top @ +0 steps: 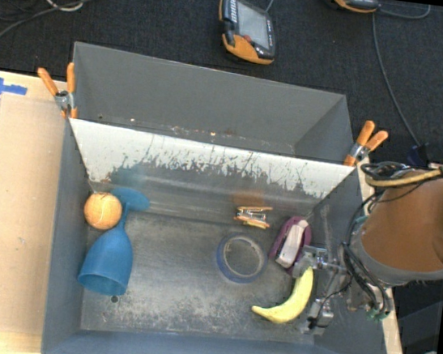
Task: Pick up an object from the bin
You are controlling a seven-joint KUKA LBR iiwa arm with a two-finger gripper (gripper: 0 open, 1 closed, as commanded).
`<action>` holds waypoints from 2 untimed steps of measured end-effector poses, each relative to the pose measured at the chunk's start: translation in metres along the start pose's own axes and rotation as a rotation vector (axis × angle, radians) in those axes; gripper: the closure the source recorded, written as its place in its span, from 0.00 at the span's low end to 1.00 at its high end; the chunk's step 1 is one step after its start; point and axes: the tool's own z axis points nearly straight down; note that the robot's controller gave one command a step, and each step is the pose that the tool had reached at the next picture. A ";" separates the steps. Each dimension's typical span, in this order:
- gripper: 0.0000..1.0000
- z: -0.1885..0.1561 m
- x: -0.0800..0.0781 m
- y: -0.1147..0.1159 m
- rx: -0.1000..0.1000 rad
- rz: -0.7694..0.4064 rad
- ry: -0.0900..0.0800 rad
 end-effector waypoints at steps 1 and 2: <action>0.00 -0.004 -0.002 0.001 0.001 -0.005 -0.008; 0.00 0.082 -0.042 -0.043 0.001 -0.231 -0.010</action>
Offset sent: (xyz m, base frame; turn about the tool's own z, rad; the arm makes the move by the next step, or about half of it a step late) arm 0.0423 -0.0484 -0.0921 -0.2498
